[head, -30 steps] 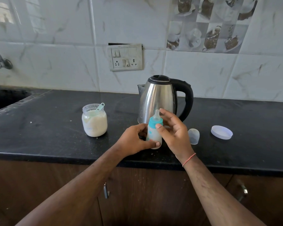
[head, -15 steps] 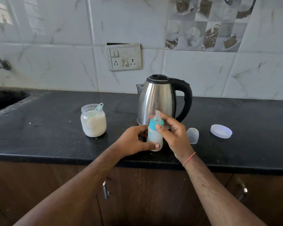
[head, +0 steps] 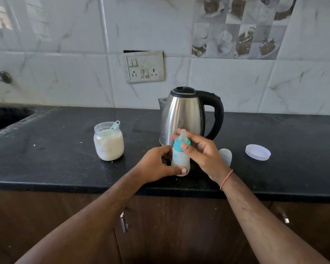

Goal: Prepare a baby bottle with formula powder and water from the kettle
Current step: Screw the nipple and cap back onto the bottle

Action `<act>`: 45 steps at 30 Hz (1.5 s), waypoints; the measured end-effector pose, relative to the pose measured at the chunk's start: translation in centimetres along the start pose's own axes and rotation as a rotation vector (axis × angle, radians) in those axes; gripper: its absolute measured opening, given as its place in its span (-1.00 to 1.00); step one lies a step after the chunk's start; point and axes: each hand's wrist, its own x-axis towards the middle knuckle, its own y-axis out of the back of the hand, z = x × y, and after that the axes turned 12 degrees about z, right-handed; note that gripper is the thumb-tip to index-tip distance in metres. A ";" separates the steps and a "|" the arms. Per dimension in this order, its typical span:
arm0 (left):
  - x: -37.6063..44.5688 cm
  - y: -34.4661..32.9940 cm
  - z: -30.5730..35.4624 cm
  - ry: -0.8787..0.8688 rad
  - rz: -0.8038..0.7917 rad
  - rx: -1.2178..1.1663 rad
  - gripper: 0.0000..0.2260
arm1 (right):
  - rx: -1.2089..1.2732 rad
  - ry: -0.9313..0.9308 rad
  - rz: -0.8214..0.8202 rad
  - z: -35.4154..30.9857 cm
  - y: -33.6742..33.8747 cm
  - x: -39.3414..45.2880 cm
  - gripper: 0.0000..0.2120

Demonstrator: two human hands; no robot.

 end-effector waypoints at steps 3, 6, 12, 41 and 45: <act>0.0 0.0 0.0 0.004 0.000 0.002 -0.41 | -0.114 0.008 0.053 -0.4 0.2 0.1 -0.44; 0.0 0.0 0.1 0.004 0.003 0.003 -0.41 | -0.254 0.060 0.185 -0.6 -0.2 -0.4 -0.37; -0.1 0.0 0.2 0.006 0.002 0.002 -0.41 | -0.277 -0.050 -0.082 -1.9 0.6 0.7 -0.43; -0.4 -0.4 0.6 0.030 0.044 0.014 -0.46 | -0.407 -0.019 0.292 -2.0 -2.6 -2.3 -0.24; -0.2 -0.2 0.7 0.050 0.011 0.017 -0.46 | -0.568 0.080 0.307 -2.1 0.8 -3.0 -0.24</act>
